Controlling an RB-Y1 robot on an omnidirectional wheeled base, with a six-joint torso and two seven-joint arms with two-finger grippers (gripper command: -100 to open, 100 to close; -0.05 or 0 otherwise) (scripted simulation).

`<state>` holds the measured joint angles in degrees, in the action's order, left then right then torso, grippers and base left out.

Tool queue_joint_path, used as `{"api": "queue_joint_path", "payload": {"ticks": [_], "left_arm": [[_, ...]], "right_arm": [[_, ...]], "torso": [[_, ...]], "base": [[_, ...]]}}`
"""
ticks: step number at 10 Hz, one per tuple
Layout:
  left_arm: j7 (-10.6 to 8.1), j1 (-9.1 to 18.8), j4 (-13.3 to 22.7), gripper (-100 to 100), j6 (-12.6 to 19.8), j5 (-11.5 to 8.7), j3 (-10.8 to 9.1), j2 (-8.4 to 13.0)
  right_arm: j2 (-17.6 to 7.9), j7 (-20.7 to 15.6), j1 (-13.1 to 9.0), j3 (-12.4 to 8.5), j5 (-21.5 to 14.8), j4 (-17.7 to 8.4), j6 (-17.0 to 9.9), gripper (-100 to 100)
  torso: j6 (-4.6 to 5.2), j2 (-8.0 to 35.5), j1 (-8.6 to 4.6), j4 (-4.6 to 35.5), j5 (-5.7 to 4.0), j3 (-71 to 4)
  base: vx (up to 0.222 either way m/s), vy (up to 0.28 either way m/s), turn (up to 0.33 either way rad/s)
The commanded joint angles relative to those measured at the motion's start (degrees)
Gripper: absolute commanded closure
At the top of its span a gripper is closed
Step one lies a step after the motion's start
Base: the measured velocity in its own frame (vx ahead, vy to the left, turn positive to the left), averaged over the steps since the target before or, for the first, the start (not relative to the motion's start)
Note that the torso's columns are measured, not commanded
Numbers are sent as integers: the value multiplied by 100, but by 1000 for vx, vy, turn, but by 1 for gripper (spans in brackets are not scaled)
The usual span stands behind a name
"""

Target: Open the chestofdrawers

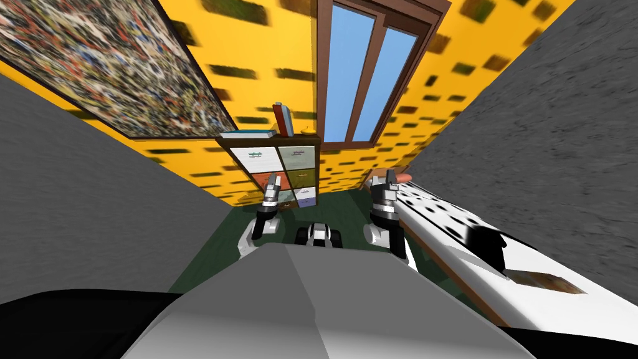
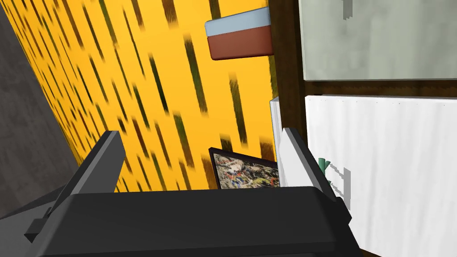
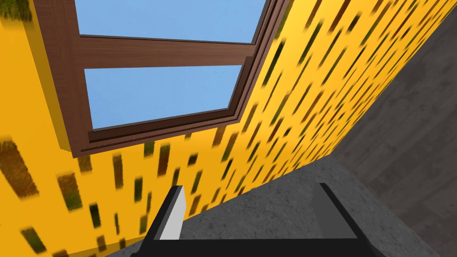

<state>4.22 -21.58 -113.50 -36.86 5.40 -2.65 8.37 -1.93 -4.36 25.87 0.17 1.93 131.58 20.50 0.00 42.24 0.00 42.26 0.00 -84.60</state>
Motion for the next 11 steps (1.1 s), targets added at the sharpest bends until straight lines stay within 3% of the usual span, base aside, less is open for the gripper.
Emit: {"api": "queue_joint_path", "payload": {"ticks": [1,11], "left_arm": [[67,37,431,-100,-34,33,-9,-8],[244,307,1837,-100,-114,102,-105,-8]], "right_arm": [[0,0,0,0,0,0,0,0],[0,0,0,0,0,0,0,0]], "torso": [[0,7,-2,3,0,5],[0,-1,2,1,0,1]], "base": [[117,-24,-1],[94,-16,0]]}}
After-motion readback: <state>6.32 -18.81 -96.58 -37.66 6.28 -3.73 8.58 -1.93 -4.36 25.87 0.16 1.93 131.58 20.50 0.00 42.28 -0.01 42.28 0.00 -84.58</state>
